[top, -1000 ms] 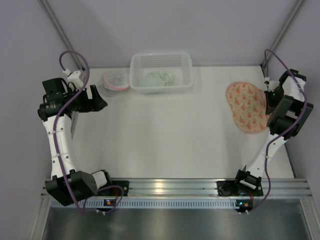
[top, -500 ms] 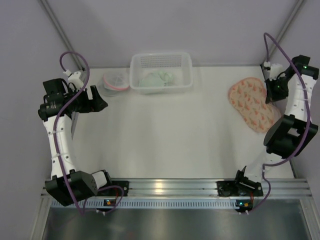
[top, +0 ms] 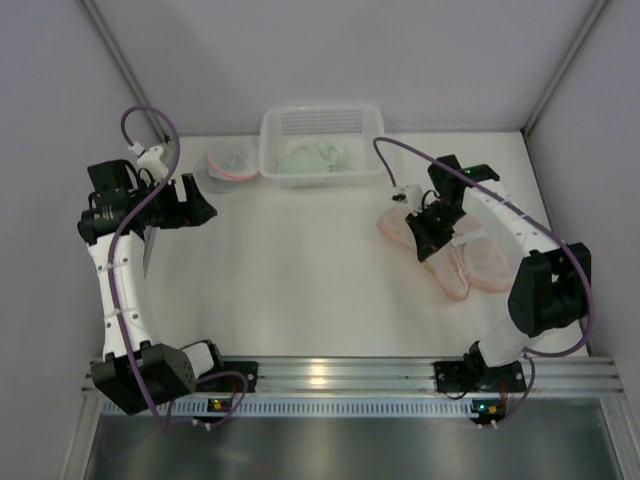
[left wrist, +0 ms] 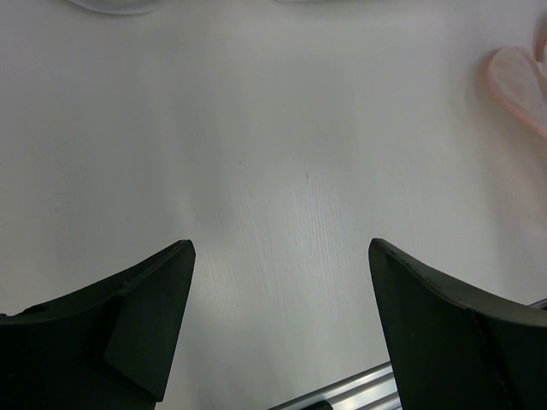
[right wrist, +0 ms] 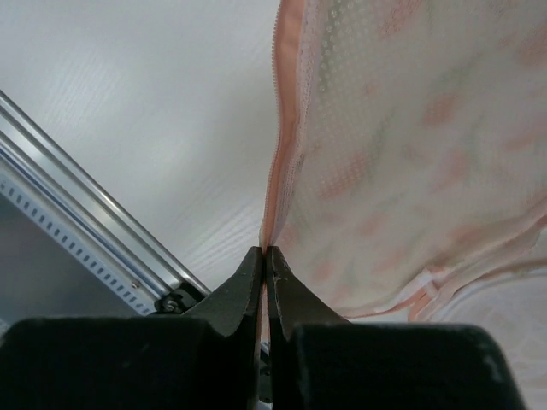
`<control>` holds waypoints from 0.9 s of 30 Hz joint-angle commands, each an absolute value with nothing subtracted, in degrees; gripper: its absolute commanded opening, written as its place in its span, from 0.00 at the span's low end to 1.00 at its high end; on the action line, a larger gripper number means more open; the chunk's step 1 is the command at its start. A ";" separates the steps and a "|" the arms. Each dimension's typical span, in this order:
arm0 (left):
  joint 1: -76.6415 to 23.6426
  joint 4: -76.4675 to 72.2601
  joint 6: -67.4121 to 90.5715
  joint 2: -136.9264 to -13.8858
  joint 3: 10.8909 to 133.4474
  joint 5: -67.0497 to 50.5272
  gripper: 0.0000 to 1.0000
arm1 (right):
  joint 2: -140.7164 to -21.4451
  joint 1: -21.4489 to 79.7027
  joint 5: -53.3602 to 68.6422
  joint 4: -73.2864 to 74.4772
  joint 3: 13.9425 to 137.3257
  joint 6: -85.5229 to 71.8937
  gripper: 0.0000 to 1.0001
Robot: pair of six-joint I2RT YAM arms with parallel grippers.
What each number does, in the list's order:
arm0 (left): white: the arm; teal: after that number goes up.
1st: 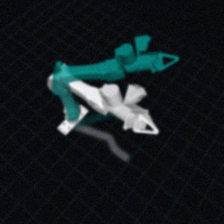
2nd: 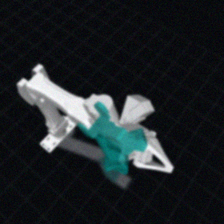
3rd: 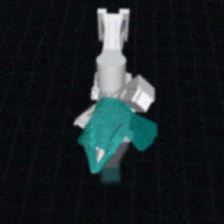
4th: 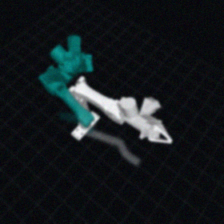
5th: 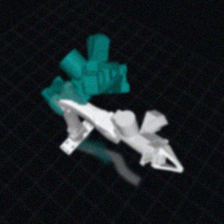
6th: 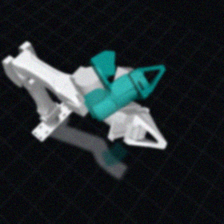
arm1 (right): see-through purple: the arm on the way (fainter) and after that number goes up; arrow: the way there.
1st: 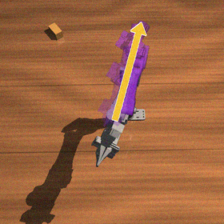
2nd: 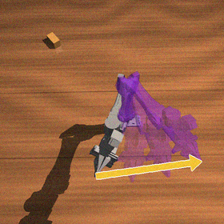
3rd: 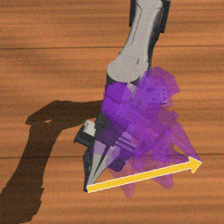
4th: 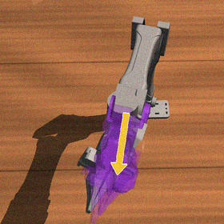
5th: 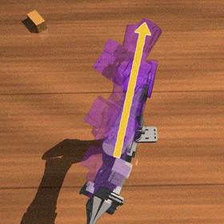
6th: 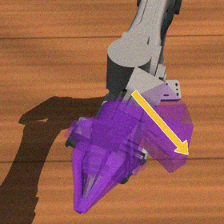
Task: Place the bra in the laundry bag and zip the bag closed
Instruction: Open the laundry bag at the center of the board.
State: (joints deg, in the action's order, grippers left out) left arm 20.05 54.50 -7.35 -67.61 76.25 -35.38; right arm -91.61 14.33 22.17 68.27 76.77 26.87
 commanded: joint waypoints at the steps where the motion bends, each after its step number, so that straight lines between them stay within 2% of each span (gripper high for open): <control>1: 19.86 54.32 -6.59 -65.66 75.85 -36.65 0.88 | -90.96 20.73 25.13 61.54 76.29 19.87 0.00; 5: 19.86 54.32 -5.81 -65.57 75.32 -37.00 0.88 | -95.52 29.33 28.55 56.96 77.86 14.42 0.00; 11: 19.86 54.23 -5.01 -64.69 75.24 -37.26 0.89 | -103.96 36.46 32.07 57.30 86.74 13.18 0.01; 14: 19.86 54.32 -4.75 -63.90 73.84 -37.88 0.89 | -107.30 38.66 33.57 59.14 92.62 12.48 0.17; 15: 19.95 54.32 -4.75 -63.72 73.39 -38.23 0.89 | -107.84 38.85 35.14 59.85 94.29 12.05 0.26; 17: 19.86 54.32 -4.48 -63.20 72.17 -39.98 0.89 | -108.54 38.32 35.07 61.95 99.30 11.87 0.32; 18: 19.86 54.40 -4.57 -63.11 71.72 -41.64 0.89 | -108.28 37.89 34.89 62.40 100.53 11.95 0.40; 19: 19.86 54.40 -5.09 -62.84 71.28 -43.40 0.88 | -107.85 37.18 34.89 62.84 101.76 12.04 0.41; 21: 19.60 54.23 -5.62 -62.14 70.14 -48.68 0.88 | -105.48 33.68 35.76 64.24 101.69 12.65 0.53; 23: 18.81 54.23 -5.36 -61.88 69.00 -50.18 0.87 | -102.50 28.25 38.13 65.12 99.41 13.96 0.56; 26: 11.47 54.05 -5.71 -62.31 67.33 -46.96 0.84 | -98.20 19.29 37.45 67.32 94.84 17.82 0.69; 27: 8.90 53.44 -5.45 -62.49 66.80 -44.58 0.82 | -97.13 16.81 36.83 67.85 93.79 19.15 0.70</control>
